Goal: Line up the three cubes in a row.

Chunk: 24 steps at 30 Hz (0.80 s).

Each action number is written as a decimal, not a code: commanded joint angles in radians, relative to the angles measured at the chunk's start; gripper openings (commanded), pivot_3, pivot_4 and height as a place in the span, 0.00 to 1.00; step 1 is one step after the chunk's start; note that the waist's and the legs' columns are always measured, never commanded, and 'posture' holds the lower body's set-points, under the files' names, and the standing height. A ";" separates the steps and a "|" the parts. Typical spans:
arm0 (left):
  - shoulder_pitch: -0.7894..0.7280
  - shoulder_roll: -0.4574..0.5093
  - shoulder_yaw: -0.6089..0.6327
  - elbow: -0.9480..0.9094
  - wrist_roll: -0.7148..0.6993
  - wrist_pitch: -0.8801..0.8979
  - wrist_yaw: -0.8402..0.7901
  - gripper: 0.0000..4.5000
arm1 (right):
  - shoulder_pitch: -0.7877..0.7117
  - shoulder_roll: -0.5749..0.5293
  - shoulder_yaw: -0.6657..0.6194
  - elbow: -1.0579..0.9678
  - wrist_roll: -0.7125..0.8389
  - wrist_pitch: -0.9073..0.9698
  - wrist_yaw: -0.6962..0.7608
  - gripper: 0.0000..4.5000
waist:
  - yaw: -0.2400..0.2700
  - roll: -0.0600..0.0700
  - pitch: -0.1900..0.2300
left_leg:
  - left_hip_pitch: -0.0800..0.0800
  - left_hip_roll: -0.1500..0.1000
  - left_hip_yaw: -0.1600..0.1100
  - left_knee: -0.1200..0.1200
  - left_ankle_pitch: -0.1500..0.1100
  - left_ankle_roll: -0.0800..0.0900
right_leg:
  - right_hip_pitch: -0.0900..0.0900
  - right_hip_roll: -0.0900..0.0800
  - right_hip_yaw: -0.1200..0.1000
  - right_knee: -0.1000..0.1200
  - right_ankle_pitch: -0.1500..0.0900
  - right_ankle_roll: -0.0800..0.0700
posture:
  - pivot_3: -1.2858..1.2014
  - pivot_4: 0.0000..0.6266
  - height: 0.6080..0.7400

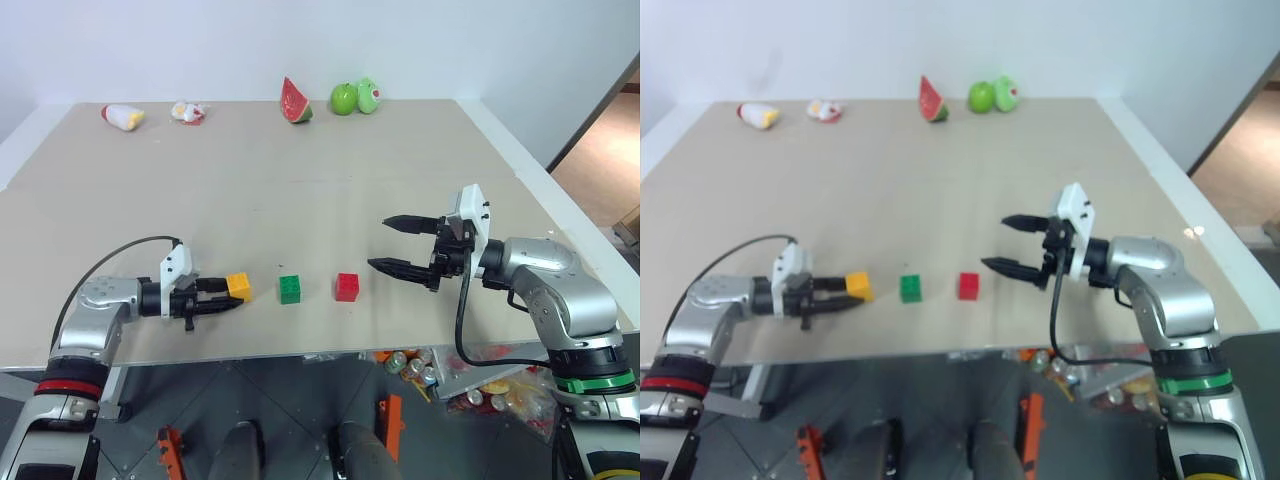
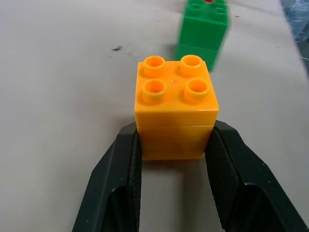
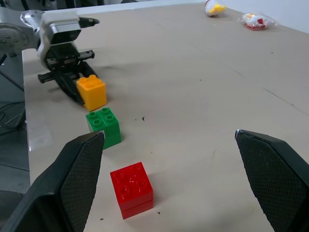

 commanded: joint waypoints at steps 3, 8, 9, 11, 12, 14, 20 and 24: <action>-0.037 -0.001 0.007 0.042 0.009 -0.040 -0.010 0.28 | -0.006 -0.013 -0.037 -0.033 0.019 -0.002 -0.003 1.00 | 0.000 0.000 0.000 | 0.000 0.000 0.000 0.000 0.000 0.000 | 0.000 0.000 0.000 0.000 0.000 0.000 | 0.52 0.24 1.00; -0.021 0.001 0.001 0.011 -0.002 -0.027 -0.029 0.28 | -0.004 -0.019 -0.046 -0.036 0.025 0.002 0.000 1.00 | 0.000 0.000 0.000 | 0.000 0.000 0.000 0.000 0.000 0.000 | 0.000 0.000 0.000 0.000 0.000 0.000 | 0.52 0.24 1.00; -0.014 0.003 0.001 -0.003 -0.007 -0.020 -0.033 0.28 | -0.004 -0.020 -0.048 -0.038 0.028 0.005 0.002 1.00 | 0.000 0.000 0.000 | 0.000 0.000 0.000 0.000 0.000 0.000 | 0.000 0.000 0.000 0.000 0.000 0.000 | 0.52 0.24 1.00; 0.002 0.008 0.003 -0.030 -0.014 -0.006 -0.041 0.28 | 0.001 -0.025 -0.051 -0.048 0.040 0.016 0.010 1.00 | 0.000 0.000 0.000 | 0.000 0.000 0.000 0.000 0.000 0.000 | 0.000 0.000 0.000 0.000 0.000 0.000 | 0.52 0.24 1.00; 0.010 0.010 0.004 -0.043 -0.017 0.002 -0.044 0.28 | 0.005 -0.027 -0.053 -0.054 0.048 0.023 0.015 1.00 | 0.000 0.000 0.000 | 0.000 0.000 0.000 0.000 0.000 0.000 | 0.000 0.000 0.000 0.000 0.000 0.000 | 0.52 0.24 1.00; 0.033 0.019 0.007 -0.075 -0.024 0.019 -0.052 0.28 | 0.027 -0.042 -0.056 -0.088 0.081 0.047 0.042 1.00 | 0.000 0.000 0.000 | 0.000 0.000 0.000 0.000 0.000 0.000 | 0.000 0.000 0.000 0.000 0.000 0.000 | 0.52 0.24 1.00; 0.065 0.027 0.012 -0.098 -0.023 0.026 -0.050 0.28 | 0.078 -0.046 -0.030 -0.136 0.092 0.063 0.050 1.00 | 0.000 0.000 0.000 | 0.000 0.000 0.000 0.000 0.000 0.000 | 0.000 0.000 0.000 0.000 -0.001 0.000 | 0.52 0.24 1.00; 0.058 0.022 0.010 -0.081 -0.016 0.016 -0.043 0.28 | 0.063 -0.036 -0.027 -0.126 0.090 0.062 0.042 1.00 | 0.000 0.000 0.000 | 0.000 0.000 0.000 0.000 0.000 0.000 | 0.000 0.000 0.000 0.000 0.000 0.000 | 0.52 0.24 1.00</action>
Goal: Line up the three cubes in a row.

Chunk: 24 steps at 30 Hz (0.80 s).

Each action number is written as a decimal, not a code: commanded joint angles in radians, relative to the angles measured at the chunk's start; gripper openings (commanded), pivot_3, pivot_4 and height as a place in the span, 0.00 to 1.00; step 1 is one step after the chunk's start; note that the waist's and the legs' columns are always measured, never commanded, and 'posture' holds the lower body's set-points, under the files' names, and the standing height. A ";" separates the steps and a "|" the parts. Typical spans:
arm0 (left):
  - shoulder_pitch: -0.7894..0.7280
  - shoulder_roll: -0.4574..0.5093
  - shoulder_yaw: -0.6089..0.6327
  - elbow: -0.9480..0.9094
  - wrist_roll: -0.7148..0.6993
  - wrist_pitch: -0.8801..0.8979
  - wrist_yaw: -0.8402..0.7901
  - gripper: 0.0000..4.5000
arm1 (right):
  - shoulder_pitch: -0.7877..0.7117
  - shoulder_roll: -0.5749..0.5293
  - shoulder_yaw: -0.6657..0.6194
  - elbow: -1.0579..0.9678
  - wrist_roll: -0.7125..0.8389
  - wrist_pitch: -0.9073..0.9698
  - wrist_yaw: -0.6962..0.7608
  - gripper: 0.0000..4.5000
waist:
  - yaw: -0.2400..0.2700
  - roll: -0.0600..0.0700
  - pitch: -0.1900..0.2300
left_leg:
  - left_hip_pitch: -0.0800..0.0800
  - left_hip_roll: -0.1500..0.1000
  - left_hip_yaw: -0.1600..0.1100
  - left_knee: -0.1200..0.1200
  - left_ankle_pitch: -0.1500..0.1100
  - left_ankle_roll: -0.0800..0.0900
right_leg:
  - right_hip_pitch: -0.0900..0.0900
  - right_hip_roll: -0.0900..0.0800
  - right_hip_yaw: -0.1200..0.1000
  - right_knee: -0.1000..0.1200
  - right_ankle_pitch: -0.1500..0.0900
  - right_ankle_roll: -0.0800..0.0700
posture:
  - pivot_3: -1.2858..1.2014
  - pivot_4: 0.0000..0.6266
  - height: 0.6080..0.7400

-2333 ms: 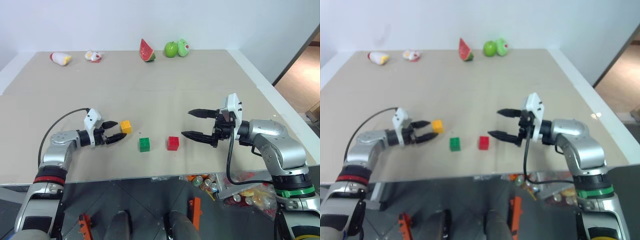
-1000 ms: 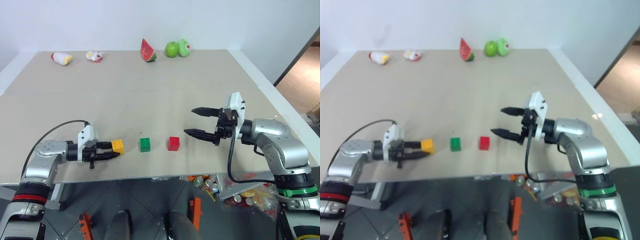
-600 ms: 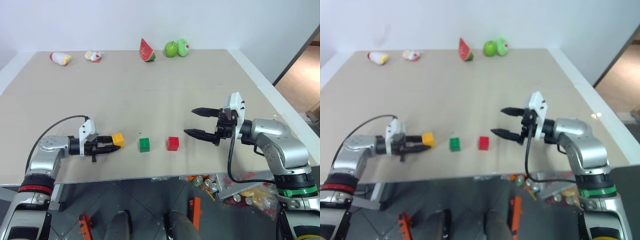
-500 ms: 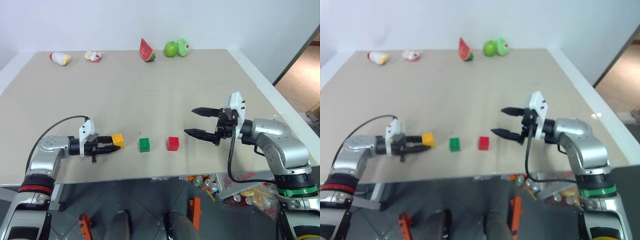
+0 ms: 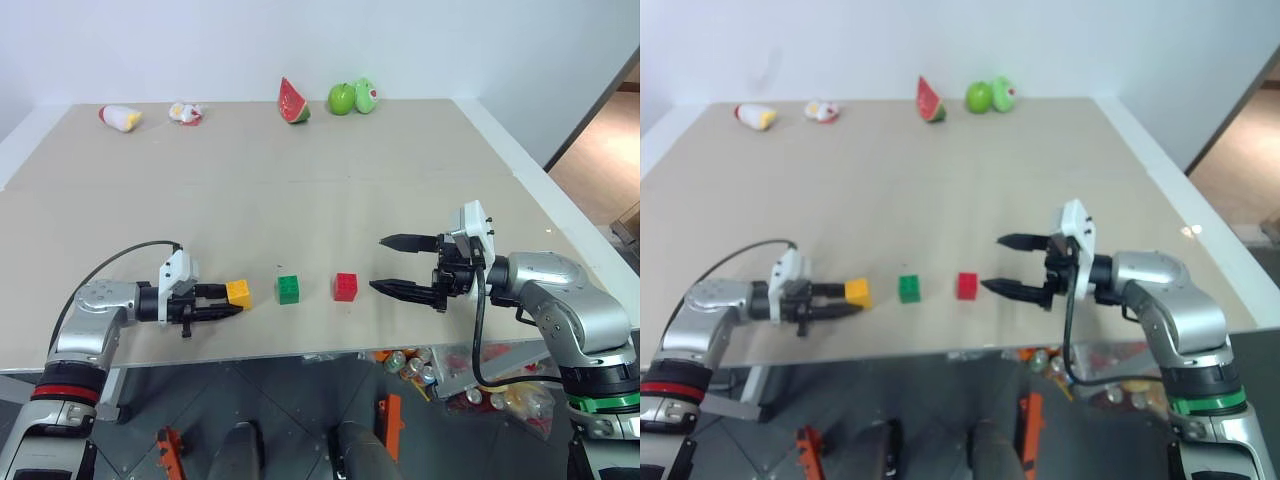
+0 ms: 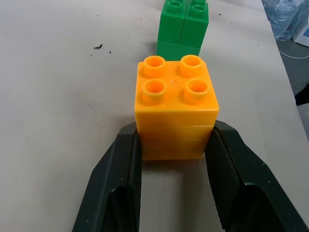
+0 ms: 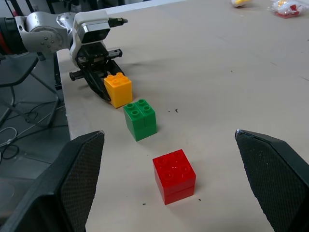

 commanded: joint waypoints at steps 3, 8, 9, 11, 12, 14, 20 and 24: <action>-0.036 0.008 0.013 0.049 0.017 -0.048 0.014 0.28 | -0.029 0.000 -0.012 -0.022 0.010 -0.007 -0.006 1.00 | 0.000 0.000 0.000 | 0.000 0.000 0.000 0.000 0.000 0.000 | 0.000 0.000 0.000 0.000 0.000 0.000 | 0.52 0.24 1.00; -0.072 0.001 0.011 0.126 0.036 -0.100 0.025 0.40 | -0.025 -0.005 -0.019 -0.019 0.008 -0.011 -0.005 1.00 | 0.000 0.000 0.000 | 0.000 0.000 0.000 0.000 0.000 0.000 | 0.000 0.000 0.000 0.000 0.000 0.000 | 0.52 0.24 1.00; -0.076 -0.001 0.013 0.131 0.029 -0.092 0.020 0.51 | -0.025 -0.006 -0.020 -0.018 0.007 -0.012 -0.005 1.00 | 0.000 0.000 0.000 | 0.000 0.000 0.000 0.000 0.000 0.000 | 0.000 0.000 0.000 0.000 0.000 0.000 | 0.52 0.24 1.00; -0.081 -0.003 0.016 0.136 0.028 -0.097 0.024 0.65 | -0.025 -0.009 -0.022 -0.016 0.007 -0.013 -0.004 1.00 | 0.000 0.000 0.000 | 0.000 0.000 0.000 0.000 0.000 0.000 | 0.000 0.000 0.000 0.000 0.000 0.000 | 0.52 0.24 1.00; -0.082 -0.004 0.016 0.136 0.030 -0.102 0.029 0.72 | -0.025 -0.010 -0.023 -0.014 0.006 -0.014 -0.004 1.00 | 0.000 0.000 0.000 | 0.000 0.000 0.000 0.000 0.000 0.000 | 0.000 0.000 0.000 0.000 0.000 0.000 | 0.52 0.24 1.00; -0.073 -0.002 0.017 0.122 0.026 -0.099 0.030 0.89 | -0.029 -0.011 -0.023 -0.008 0.003 -0.016 -0.003 1.00 | 0.000 0.000 0.000 | 0.000 0.000 0.000 0.000 0.000 0.000 | 0.000 0.000 0.000 0.000 0.000 0.000 | 0.52 0.24 1.00; 0.042 0.085 0.035 -0.045 -0.030 0.045 -0.018 0.93 | -0.041 -0.015 -0.018 0.019 -0.008 -0.028 0.007 1.00 | -0.006 0.000 0.000 | 0.000 0.000 0.000 0.000 0.000 0.000 | 0.000 0.000 0.000 0.000 0.000 0.000 | 0.52 0.24 1.00; 0.173 0.206 0.101 -0.184 -0.115 0.220 -0.035 0.93 | -0.047 -0.024 -0.019 0.038 -0.014 -0.040 0.019 1.00 | -0.020 0.000 0.000 | 0.001 0.001 0.000 -0.003 0.000 0.000 | -0.001 0.000 0.000 0.000 -0.001 -0.002 | 0.52 0.24 1.00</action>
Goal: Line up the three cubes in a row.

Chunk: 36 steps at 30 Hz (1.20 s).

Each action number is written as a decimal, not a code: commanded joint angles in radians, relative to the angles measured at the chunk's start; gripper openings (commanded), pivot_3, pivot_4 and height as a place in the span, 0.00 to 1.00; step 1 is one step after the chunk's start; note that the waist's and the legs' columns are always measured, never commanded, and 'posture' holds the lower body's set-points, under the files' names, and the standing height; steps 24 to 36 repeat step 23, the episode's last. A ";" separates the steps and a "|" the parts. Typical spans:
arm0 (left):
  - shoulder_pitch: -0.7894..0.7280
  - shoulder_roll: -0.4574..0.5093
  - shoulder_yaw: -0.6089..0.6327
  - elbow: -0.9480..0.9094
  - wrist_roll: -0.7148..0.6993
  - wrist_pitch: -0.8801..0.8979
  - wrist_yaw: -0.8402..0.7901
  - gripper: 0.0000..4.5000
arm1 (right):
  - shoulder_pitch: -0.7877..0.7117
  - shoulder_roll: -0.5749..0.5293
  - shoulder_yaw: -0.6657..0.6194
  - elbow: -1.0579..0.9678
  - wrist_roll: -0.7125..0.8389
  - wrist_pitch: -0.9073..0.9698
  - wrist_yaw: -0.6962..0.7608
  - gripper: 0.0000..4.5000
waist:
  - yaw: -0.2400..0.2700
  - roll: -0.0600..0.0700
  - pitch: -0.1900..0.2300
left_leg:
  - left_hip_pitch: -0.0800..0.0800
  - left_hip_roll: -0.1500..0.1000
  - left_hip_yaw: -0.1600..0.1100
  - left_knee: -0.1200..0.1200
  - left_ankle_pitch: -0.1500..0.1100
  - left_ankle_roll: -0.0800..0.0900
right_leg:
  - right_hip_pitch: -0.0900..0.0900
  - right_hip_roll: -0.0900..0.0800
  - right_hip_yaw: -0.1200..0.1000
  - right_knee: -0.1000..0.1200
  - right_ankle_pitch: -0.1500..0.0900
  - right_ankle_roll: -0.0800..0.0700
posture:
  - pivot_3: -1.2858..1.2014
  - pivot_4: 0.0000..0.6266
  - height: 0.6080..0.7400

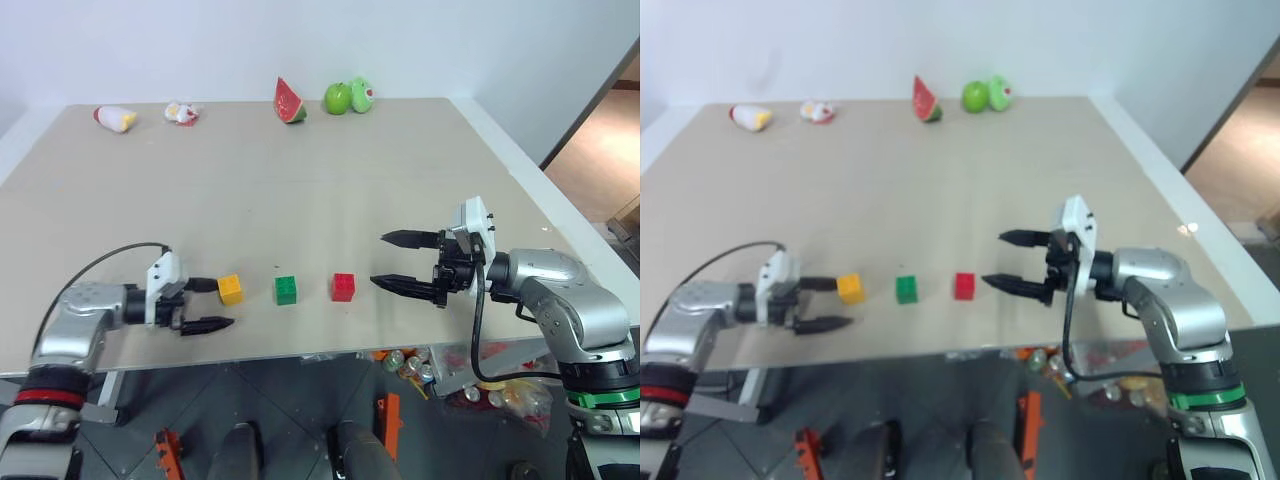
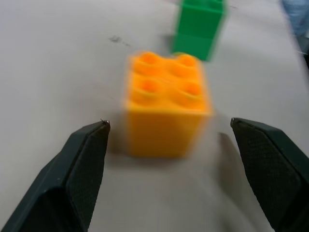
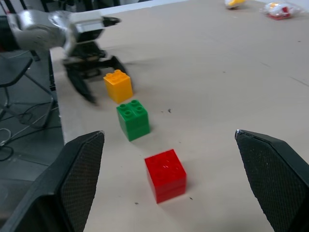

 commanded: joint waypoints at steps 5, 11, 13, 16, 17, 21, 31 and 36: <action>0.238 0.184 0.220 -0.128 -0.121 0.232 0.023 0.93 | -0.021 -0.029 -0.032 0.031 -0.009 -0.039 0.025 1.00 | -0.007 0.000 0.000 | 0.000 0.001 0.000 -0.002 0.000 0.000 | -0.003 0.000 -0.001 0.001 -0.001 -0.002 | 0.52 0.24 1.00; 0.284 0.152 0.357 -0.115 -0.146 0.265 0.169 0.93 | -0.034 -0.027 -0.034 0.086 -0.022 -0.059 0.025 1.00 | -0.005 0.000 0.000 | -0.001 0.001 0.001 -0.002 0.000 0.000 | -0.005 -0.001 -0.002 0.001 -0.001 -0.003 | 0.52 0.24 1.00; 0.289 0.121 0.391 -0.153 -0.160 0.269 0.228 0.93 | -0.040 -0.025 -0.031 0.103 -0.029 -0.068 0.023 1.00 | -0.005 0.000 0.000 | -0.001 0.001 0.001 -0.002 0.000 0.000 | -0.006 -0.002 -0.002 0.001 -0.001 -0.003 | 0.52 0.24 1.00; 0.289 0.084 0.406 -0.213 -0.168 0.308 0.320 0.93 | -0.040 -0.022 -0.033 0.116 -0.032 -0.070 0.019 1.00 | -0.004 0.000 0.000 | -0.002 0.001 0.002 -0.002 0.000 0.000 | -0.006 -0.002 -0.002 0.001 -0.001 -0.002 | 0.52 0.24 1.00; 0.287 0.068 0.415 -0.229 -0.180 0.315 0.344 0.93 | -0.037 -0.020 -0.035 0.115 -0.031 -0.068 0.014 1.00 | -0.004 0.000 0.000 | -0.003 0.001 0.002 -0.002 0.000 0.000 | -0.006 -0.002 -0.002 0.001 -0.001 -0.002 | 0.52 0.24 1.00; 0.284 0.006 0.451 -0.277 -0.231 0.342 0.427 0.93 | -0.009 -0.013 -0.050 0.108 -0.026 -0.058 -0.013 1.00 | -0.004 0.000 0.000 | -0.003 0.001 0.002 -0.003 0.000 0.000 | -0.007 -0.001 -0.001 0.001 -0.001 -0.002 | 0.52 0.24 1.00; 0.292 -0.026 0.467 -0.305 -0.257 0.356 0.461 0.93 | 0.014 -0.008 -0.064 0.105 -0.022 -0.050 -0.039 1.00 | -0.004 0.000 0.000 | -0.003 0.001 0.002 -0.003 0.000 0.000 | -0.006 -0.001 -0.001 0.001 -0.001 -0.002 | 0.52 0.24 1.00; 0.292 -0.026 0.467 -0.305 -0.257 0.356 0.461 0.93 | 0.014 -0.008 -0.064 0.105 -0.022 -0.050 -0.039 1.00 | -0.004 0.000 0.000 | -0.003 0.001 0.002 -0.003 0.000 0.000 | -0.006 -0.001 -0.001 0.001 -0.001 -0.002 | 0.52 0.24 1.00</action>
